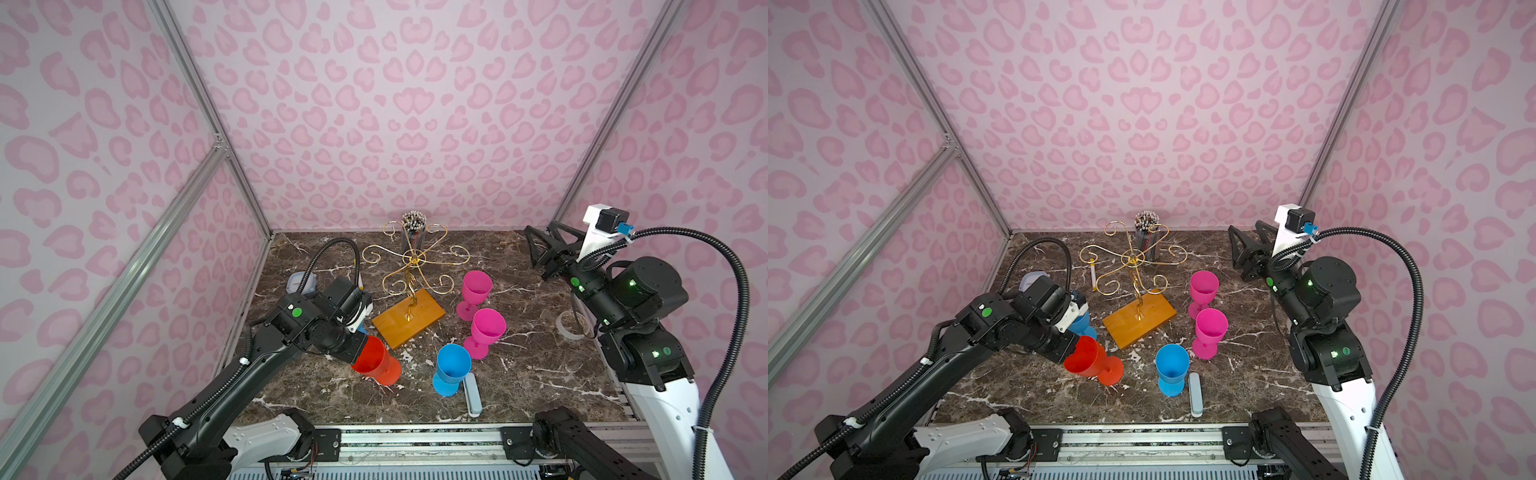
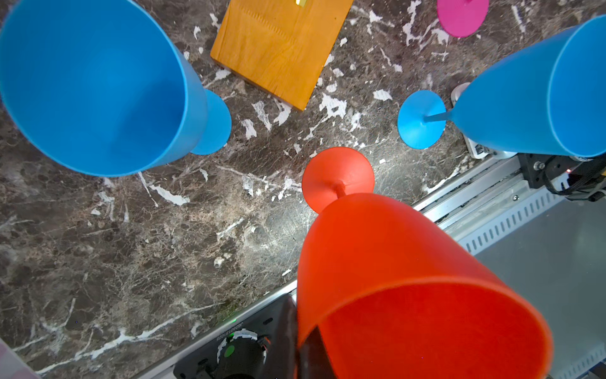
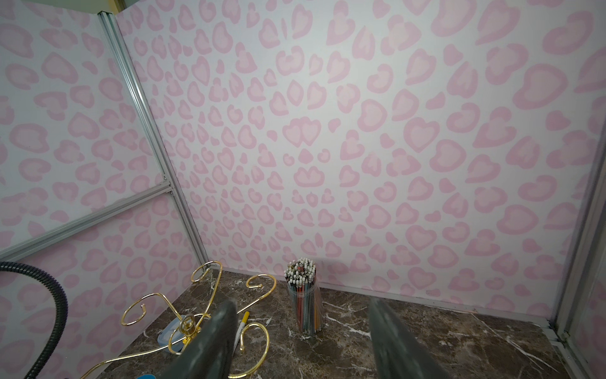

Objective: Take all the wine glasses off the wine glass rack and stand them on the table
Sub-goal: 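Lower the red glass upright onto the table with the left gripper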

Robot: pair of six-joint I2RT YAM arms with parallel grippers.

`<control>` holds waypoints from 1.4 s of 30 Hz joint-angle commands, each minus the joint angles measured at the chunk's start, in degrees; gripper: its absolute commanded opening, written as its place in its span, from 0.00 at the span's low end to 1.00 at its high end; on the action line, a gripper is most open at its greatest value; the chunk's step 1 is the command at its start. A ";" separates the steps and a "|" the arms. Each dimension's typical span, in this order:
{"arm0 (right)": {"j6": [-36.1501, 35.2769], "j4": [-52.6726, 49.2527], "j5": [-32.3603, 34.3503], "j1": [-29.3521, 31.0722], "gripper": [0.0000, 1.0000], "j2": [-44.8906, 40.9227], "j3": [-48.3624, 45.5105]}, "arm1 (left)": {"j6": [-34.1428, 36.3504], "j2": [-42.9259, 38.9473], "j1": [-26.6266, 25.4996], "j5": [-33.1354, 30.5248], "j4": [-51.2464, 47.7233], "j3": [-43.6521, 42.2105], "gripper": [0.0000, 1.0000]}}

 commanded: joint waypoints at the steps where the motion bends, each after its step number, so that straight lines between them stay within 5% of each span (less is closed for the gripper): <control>1: -0.45 0.86 0.17 -0.16 0.65 -0.23 -0.50 | -3.88 0.56 -0.66 -1.42 1.04 -1.43 0.03; 42: -0.52 -0.37 0.08 -1.92 0.66 -2.43 -3.31 | -11.97 4.36 -4.08 -7.32 3.22 -8.63 0.05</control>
